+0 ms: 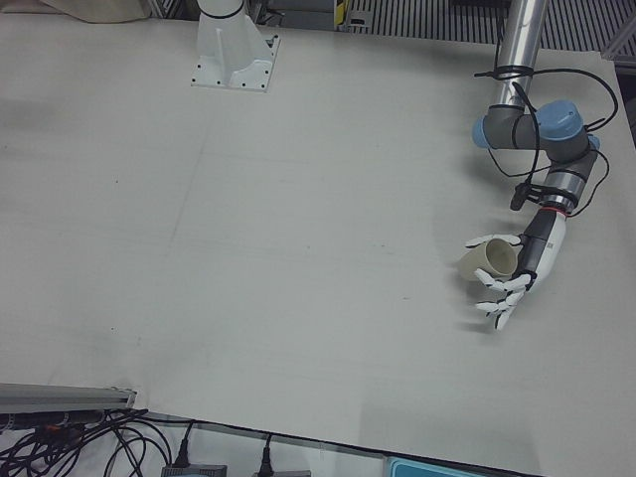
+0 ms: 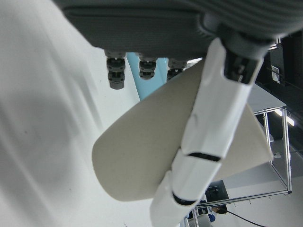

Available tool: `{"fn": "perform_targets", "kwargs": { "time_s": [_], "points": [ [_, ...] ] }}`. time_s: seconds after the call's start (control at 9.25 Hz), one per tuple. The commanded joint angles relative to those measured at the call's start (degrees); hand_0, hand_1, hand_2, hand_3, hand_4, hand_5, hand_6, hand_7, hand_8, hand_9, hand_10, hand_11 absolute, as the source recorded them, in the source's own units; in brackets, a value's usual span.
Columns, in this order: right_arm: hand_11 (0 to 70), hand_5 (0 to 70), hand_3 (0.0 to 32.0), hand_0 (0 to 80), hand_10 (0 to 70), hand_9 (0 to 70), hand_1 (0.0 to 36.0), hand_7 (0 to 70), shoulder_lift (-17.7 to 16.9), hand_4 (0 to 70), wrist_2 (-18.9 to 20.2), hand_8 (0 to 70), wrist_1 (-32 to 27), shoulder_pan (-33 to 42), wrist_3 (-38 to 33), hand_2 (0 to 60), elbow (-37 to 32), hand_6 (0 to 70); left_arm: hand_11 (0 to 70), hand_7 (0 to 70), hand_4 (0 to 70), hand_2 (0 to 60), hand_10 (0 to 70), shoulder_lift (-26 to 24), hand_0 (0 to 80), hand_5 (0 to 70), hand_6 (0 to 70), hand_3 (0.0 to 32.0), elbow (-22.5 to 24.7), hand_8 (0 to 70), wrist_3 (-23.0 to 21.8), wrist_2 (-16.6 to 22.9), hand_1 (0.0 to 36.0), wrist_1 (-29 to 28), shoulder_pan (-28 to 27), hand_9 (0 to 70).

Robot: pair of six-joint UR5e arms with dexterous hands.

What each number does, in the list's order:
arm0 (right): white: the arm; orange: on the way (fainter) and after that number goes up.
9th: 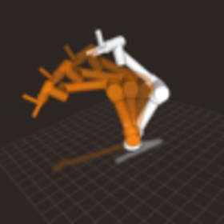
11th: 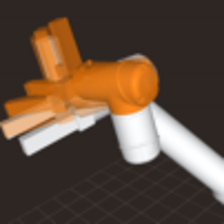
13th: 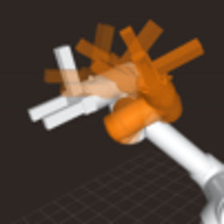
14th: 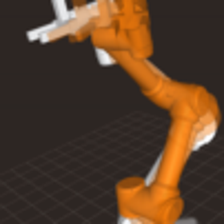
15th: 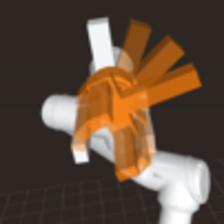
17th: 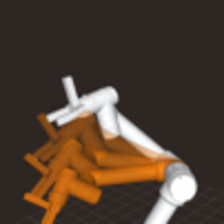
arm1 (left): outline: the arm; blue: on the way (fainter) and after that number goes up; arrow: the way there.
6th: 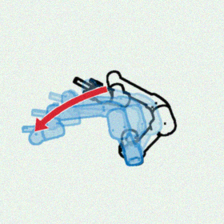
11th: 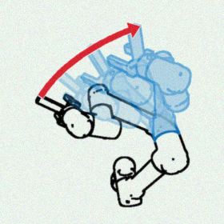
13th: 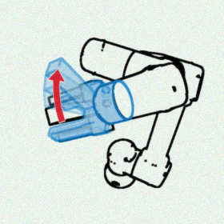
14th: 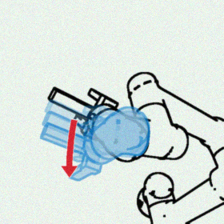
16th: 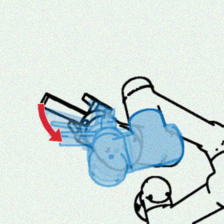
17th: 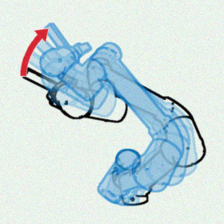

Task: Pour water
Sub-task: 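Reach the right hand to the white paper cup and grasp it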

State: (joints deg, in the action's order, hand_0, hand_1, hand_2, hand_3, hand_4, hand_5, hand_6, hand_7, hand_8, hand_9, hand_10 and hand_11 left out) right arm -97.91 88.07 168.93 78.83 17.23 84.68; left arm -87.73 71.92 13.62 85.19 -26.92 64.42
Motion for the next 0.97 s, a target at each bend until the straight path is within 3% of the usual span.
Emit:
{"fn": "perform_targets", "kwargs": {
  "time_s": [0.0, 0.11, 0.32, 0.54, 0.65, 0.76, 0.86],
  "points": [
    [1.8, 39.2, 0.0, 49.6, 0.2, 5.4, 18.2, 15.1, 10.53, 8.4, -0.79, 5.4, -5.45, -8.58, 6.48, 20.5, -19.35, 10.2, 14.2, 29.9, 70.0, 60.0, 7.9, 0.01, 80.0, 70.0, 16.6, 0.0, 4.37, 5.7, -1.48, -0.02, 36.0, 4.15, 0.00, 6.2],
    [0.9, 26.2, 0.0, 48.7, 0.0, 3.8, 17.1, 11.7, 10.99, 4.7, -2.02, 4.1, -5.46, -11.04, 8.76, 18.0, -19.82, 7.9, 14.1, 29.5, 70.0, 60.0, 7.9, 0.19, 80.0, 70.0, 16.4, 0.0, 4.37, 5.6, -1.49, -0.02, 36.0, 4.07, 0.09, 6.0],
    [0.0, 21.2, 0.0, 48.4, 0.0, 2.1, 15.3, 10.3, 7.59, 2.1, -2.91, 2.7, -6.85, -11.33, 9.31, 11.2, -19.73, 5.8, 14.0, 29.3, 70.0, 60.0, 7.9, 0.80, 80.0, 70.0, 16.0, 0.0, 4.37, 5.4, -2.01, -0.02, 36.0, 3.71, 0.09, 6.0],
    [0.0, 3.6, 0.4, 48.2, 0.0, 0.7, 14.0, 5.0, 6.24, 0.0, -2.73, 2.5, -8.44, -11.85, 11.57, 4.6, -19.21, 2.7, 13.9, 28.8, 70.0, 60.0, 7.8, 0.98, 79.1, 70.0, 15.6, 0.0, 4.37, 5.4, -2.10, -0.11, 36.0, 3.63, 0.09, 6.0],
    [0.0, 6.6, 0.2, 48.7, 0.0, 0.8, 14.5, 6.3, 6.33, 0.0, -2.91, 2.4, -8.36, -12.30, 13.68, 5.5, -17.90, 3.4, 13.8, 28.5, 70.0, 60.0, 7.9, 0.89, 75.5, 70.0, 15.3, 0.0, 4.37, 5.2, -2.10, -0.11, 36.0, 3.45, 0.18, 5.9],
    [0.0, 10.1, 0.6, 49.5, 0.0, 0.7, 15.8, 7.1, 6.42, 0.1, -3.08, 2.3, -7.92, -12.56, 15.27, 7.2, -16.15, 3.6, 14.2, 28.4, 70.0, 60.0, 8.0, 0.98, 77.3, 70.0, 15.2, 0.0, 4.37, 5.2, -2.28, -0.20, 36.0, 3.36, 0.18, 5.8],
    [0.0, 20.1, 0.0, 50.7, 0.0, 1.5, 17.6, 8.9, 6.68, 1.9, -3.08, 2.3, -7.74, -12.82, 15.55, 9.8, -15.35, 4.6, 14.2, 28.5, 70.0, 60.0, 8.0, 0.98, 79.7, 70.0, 15.3, 0.0, 4.37, 5.2, -2.28, -0.20, 36.0, 3.28, 0.18, 5.9]
  ]
}}
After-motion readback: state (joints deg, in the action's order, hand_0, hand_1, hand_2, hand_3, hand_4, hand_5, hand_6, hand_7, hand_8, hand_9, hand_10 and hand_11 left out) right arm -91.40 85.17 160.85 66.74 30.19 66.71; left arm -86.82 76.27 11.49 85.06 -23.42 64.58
